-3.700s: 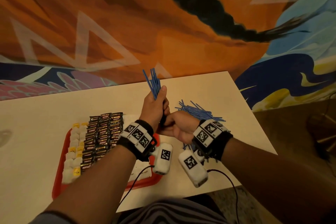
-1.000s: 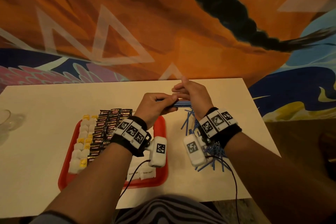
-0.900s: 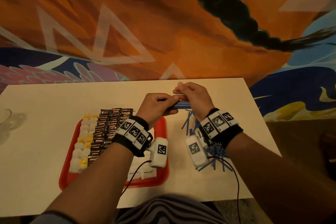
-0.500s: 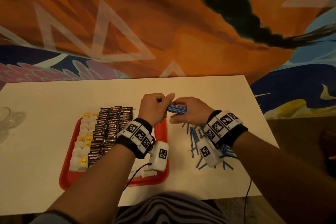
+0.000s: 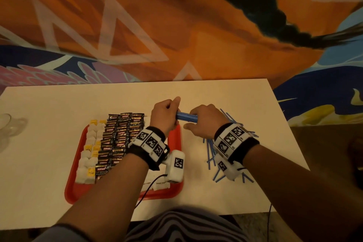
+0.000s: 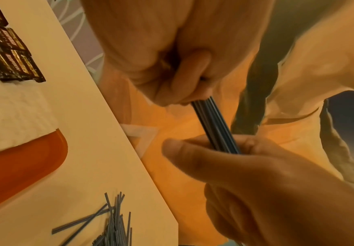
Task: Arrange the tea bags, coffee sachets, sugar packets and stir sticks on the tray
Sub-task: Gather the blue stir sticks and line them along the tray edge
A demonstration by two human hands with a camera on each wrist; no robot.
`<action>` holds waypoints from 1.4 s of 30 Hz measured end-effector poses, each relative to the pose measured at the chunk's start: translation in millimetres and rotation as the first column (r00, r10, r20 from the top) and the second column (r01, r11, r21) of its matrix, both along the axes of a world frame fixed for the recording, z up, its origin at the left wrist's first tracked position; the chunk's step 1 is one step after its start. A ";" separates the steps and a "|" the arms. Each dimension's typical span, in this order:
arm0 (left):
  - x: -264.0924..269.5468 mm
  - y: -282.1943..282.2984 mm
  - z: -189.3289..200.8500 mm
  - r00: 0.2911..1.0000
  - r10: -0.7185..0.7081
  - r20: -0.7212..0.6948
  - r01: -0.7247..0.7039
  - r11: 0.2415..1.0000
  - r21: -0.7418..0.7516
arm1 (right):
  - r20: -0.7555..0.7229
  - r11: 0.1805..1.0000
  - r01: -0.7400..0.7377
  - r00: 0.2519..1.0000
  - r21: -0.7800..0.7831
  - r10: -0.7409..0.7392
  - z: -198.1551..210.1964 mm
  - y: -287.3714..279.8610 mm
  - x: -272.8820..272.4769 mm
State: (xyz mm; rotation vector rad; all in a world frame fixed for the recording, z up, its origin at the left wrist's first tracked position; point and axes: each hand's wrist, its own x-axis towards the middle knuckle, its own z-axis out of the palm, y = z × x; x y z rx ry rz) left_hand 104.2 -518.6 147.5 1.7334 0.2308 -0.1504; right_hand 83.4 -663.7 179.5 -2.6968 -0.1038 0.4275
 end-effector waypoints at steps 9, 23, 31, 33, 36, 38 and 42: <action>-6.2 -4.6 -2.2 0.996 0.085 0.013 -0.084 0.994 -0.076 | -0.181 0.441 0.334 0.918 0.833 -0.354 -10.7 2.4 9.0; -8.8 14.7 -23.9 0.988 -0.152 -0.028 0.151 0.988 -0.045 | -0.418 0.859 0.105 0.898 0.501 0.134 -28.4 -11.9 -0.5; -13.8 22.6 -59.3 0.965 -0.148 -0.216 0.120 0.983 -0.141 | -0.490 0.988 0.011 0.869 0.152 0.066 -56.0 2.9 -6.2; -16.4 22.7 -68.5 0.954 -0.049 -0.297 -0.026 0.970 -0.243 | -0.444 0.985 0.079 0.896 0.150 -0.004 -68.1 8.1 -4.7; -22.2 18.5 -81.4 0.913 -0.032 -0.407 -0.109 0.942 -0.319 | -0.388 0.973 0.175 0.916 0.153 -0.103 -84.9 17.7 -2.4; -25.9 13.4 -93.1 0.898 -0.090 -0.432 -0.070 0.938 -0.341 | -0.358 0.977 0.174 0.926 0.124 -0.120 -91.4 24.6 -2.9; -24.6 7.2 -114.8 0.880 -0.083 -0.468 -0.064 0.955 -0.290 | -0.356 0.994 0.090 0.932 0.056 -0.065 -104.7 34.5 -4.4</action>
